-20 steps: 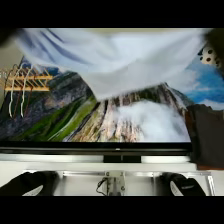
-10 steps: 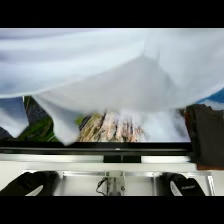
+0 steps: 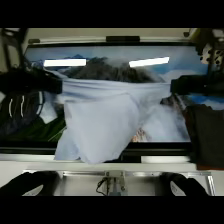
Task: Fold the shirts.
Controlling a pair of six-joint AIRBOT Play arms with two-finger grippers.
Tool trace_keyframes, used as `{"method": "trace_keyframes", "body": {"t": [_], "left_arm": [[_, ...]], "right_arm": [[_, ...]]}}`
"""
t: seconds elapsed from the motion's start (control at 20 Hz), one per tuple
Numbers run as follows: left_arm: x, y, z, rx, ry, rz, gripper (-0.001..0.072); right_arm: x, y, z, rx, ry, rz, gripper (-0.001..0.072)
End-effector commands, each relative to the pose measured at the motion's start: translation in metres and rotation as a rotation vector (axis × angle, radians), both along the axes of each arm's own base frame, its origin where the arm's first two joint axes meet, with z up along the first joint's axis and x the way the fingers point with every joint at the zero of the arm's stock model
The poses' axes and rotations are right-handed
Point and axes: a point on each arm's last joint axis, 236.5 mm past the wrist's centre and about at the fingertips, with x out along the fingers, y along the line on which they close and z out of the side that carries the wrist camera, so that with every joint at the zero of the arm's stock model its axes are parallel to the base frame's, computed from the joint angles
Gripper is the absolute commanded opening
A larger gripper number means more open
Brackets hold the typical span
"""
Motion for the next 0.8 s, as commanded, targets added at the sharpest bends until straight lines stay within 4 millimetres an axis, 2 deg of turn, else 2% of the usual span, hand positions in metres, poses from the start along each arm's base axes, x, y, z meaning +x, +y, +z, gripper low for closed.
{"method": "trace_keyframes", "body": {"t": [0.0,0.05,0.1,0.15,0.2,0.25,0.3,0.35,0.4,0.5,0.6,0.65,0.7,0.75], "left_arm": [[0.042,-0.034,-0.124,-0.146,0.250,0.171,0.0040],[0.040,-0.050,-0.160,-0.174,0.362,0.183,0.0049],[0.033,-0.063,-0.189,-0.196,0.460,0.185,0.0090],[0.024,-0.074,-0.213,-0.216,0.554,0.185,0.0203],[0.015,-0.083,-0.227,-0.249,0.635,0.188,0.0392],[0.007,-0.091,-0.234,-0.291,0.708,0.183,0.0609],[0.001,-0.092,-0.231,-0.312,0.751,0.141,0.0699],[-0.004,-0.084,-0.221,-0.316,0.788,0.098,0.0695],[-0.006,-0.068,-0.208,-0.301,0.817,0.078,0.0695],[-0.011,-0.023,-0.170,-0.285,0.837,0.077,0.0695],[-0.029,0.019,-0.140,-0.305,0.837,0.133,0.0667],[-0.043,0.032,-0.134,-0.321,0.830,0.166,0.0667],[-0.061,0.038,-0.138,-0.332,0.832,0.194,0.0667],[-0.081,0.040,-0.153,-0.354,0.847,0.240,0.0667]], "right_arm": [[0.035,0.003,-0.104,0.050,0.197,-0.106,0.0060],[0.034,0.003,-0.126,0.052,0.268,-0.123,0.0061],[0.031,0.005,-0.142,0.053,0.327,-0.130,0.0060],[0.027,0.007,-0.155,0.055,0.377,-0.128,0.0061],[0.024,0.007,-0.164,0.049,0.412,-0.127,0.0061],[0.021,0.006,-0.168,0.041,0.431,-0.122,0.0061],[0.020,0.006,-0.168,0.036,0.434,-0.113,0.0061],[0.018,0.006,-0.168,0.032,0.440,-0.106,0.0060],[0.015,0.006,-0.169,0.027,0.453,-0.099,0.0061],[0.006,0.005,-0.171,0.011,0.488,-0.073,0.0061],[-0.002,0.005,-0.172,-0.010,0.514,-0.033,0.0061],[-0.002,0.005,-0.173,-0.014,0.515,-0.023,0.0061],[-0.002,0.005,-0.172,-0.019,0.511,-0.012,0.0061],[-0.001,0.005,-0.172,-0.020,0.506,-0.010,0.0060]]}}
